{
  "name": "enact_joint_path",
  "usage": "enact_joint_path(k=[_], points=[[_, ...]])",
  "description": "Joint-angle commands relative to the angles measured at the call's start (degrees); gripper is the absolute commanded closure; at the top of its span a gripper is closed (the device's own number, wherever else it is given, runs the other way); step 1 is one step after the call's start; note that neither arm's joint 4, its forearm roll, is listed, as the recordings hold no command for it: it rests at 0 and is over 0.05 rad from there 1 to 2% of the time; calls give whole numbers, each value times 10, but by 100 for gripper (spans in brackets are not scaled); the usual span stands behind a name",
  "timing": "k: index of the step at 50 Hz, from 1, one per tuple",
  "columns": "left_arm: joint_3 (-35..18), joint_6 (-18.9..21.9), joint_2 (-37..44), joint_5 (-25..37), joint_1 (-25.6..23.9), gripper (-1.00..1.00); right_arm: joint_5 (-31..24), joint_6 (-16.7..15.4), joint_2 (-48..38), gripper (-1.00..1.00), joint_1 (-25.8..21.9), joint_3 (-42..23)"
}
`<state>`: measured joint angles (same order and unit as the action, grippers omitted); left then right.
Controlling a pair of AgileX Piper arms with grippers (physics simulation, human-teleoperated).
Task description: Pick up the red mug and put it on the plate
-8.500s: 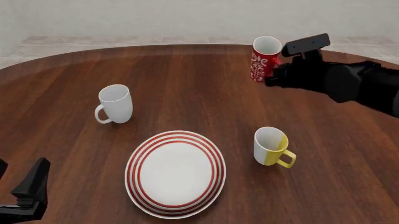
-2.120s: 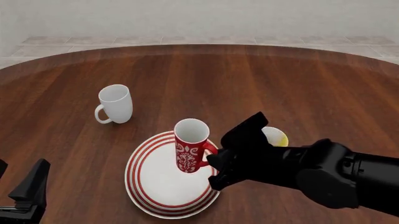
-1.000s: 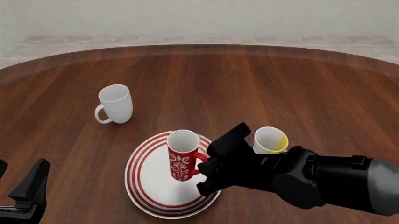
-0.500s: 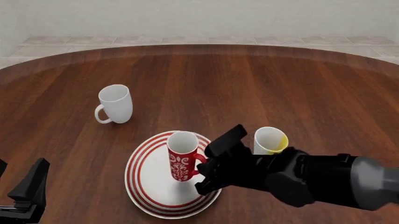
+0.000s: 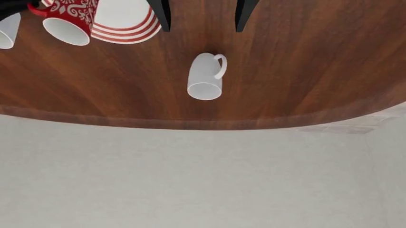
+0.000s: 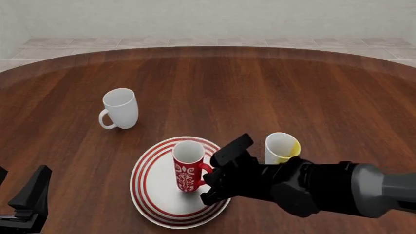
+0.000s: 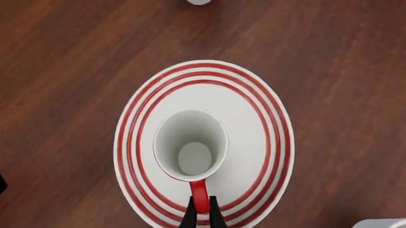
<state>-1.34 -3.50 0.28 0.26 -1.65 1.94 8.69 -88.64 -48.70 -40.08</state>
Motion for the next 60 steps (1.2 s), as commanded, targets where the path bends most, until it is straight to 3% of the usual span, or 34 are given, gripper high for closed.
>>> enact_joint_path(k=[1, 60], points=[[0, -2, -1, 1, 1, -100, 7, 6, -8, 100, 0, -2], [2, -4, -1, -2, -2, -100, 38, 27, -33, 100, -11, 9]])
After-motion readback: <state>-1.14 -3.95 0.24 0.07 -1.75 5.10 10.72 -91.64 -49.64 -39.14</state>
